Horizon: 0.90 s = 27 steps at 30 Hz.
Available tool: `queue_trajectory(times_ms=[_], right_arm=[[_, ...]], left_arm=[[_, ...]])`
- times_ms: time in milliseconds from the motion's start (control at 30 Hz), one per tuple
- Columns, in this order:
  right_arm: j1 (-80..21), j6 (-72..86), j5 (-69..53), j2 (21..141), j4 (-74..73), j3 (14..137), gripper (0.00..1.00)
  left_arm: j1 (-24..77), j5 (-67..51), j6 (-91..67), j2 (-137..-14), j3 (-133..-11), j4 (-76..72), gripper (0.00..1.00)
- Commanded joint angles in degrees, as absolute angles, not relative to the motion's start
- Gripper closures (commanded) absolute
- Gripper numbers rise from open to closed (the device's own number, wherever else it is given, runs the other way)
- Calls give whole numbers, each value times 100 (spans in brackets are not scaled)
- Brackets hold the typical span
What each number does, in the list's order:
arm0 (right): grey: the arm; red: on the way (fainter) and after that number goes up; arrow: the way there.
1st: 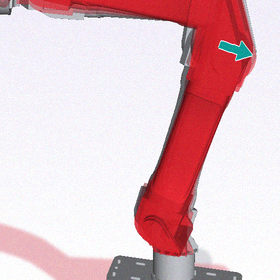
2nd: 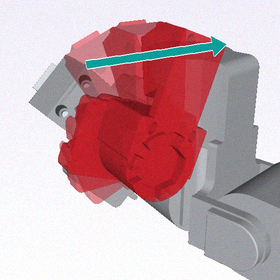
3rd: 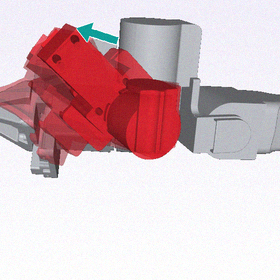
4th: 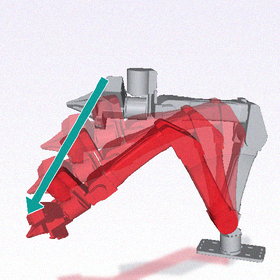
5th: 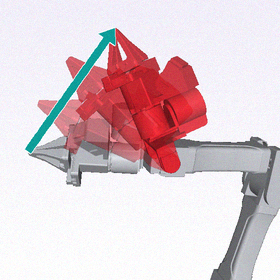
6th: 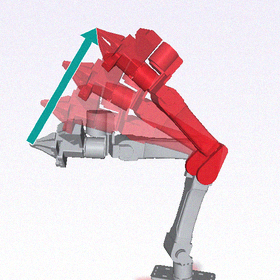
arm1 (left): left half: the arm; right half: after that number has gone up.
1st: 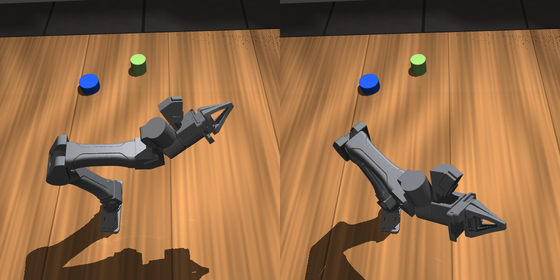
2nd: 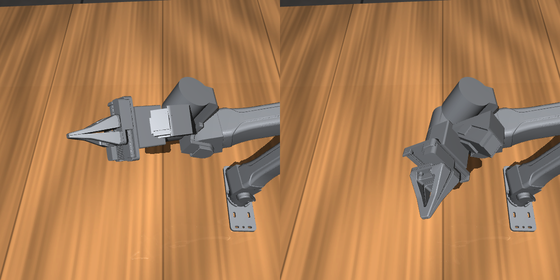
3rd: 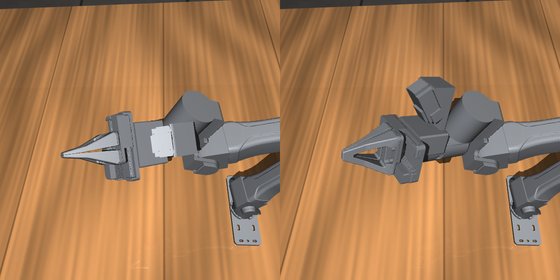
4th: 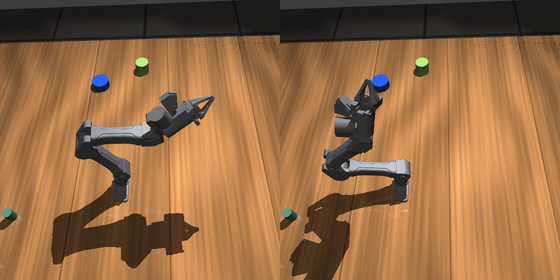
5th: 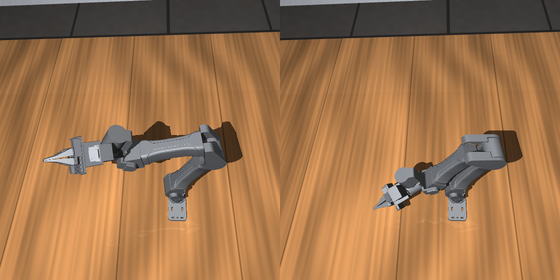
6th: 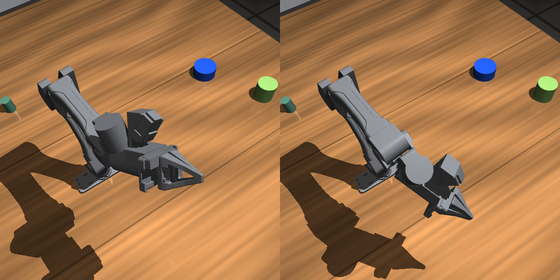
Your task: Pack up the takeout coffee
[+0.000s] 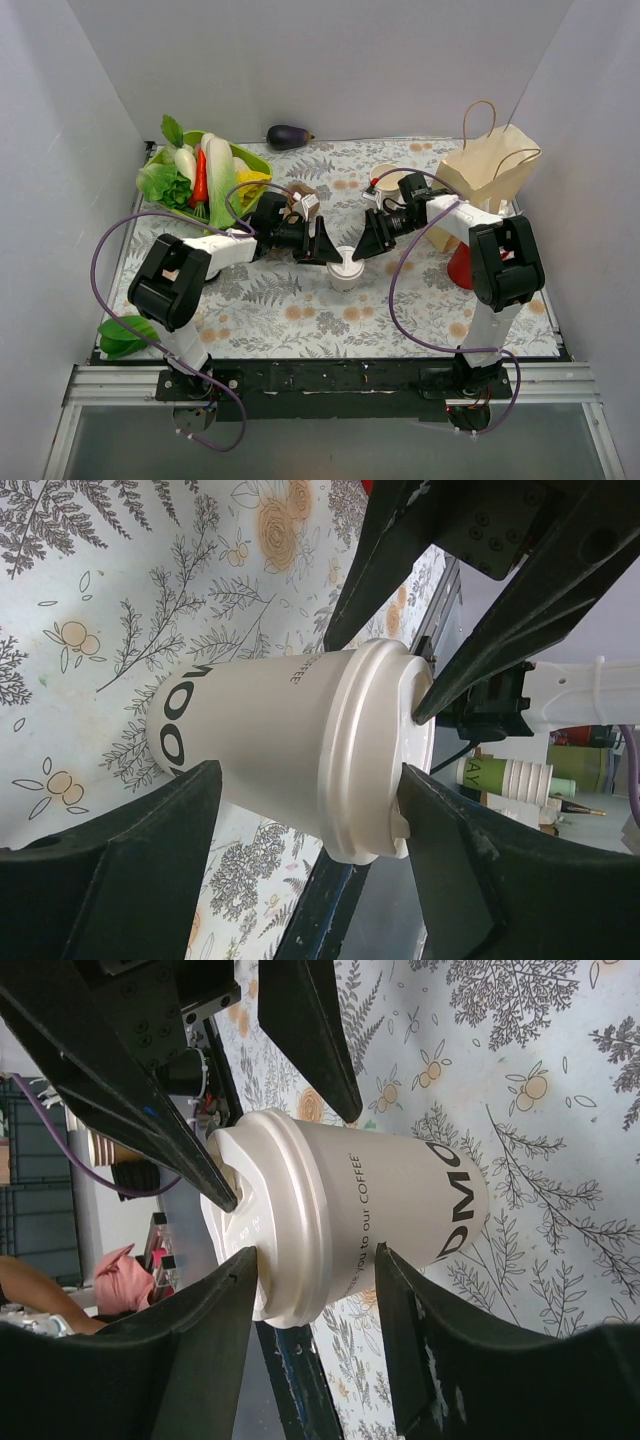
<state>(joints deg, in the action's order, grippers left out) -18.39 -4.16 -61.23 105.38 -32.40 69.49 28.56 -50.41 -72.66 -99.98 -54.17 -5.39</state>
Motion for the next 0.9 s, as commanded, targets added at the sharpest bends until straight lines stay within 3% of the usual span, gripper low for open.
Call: queue_trajectory(times_ms=[0, 867], right_arm=[[-1819, -79, -6346, 10635, -3024, 6812, 43], [-1811, 730, -5652, 10687, -2733, 5994, 47]], left_arm=[[2795, -5071, -7304, -10055, -5546, -642, 31], [2646, -4404, -7567, -10512, -5397, -290, 33]])
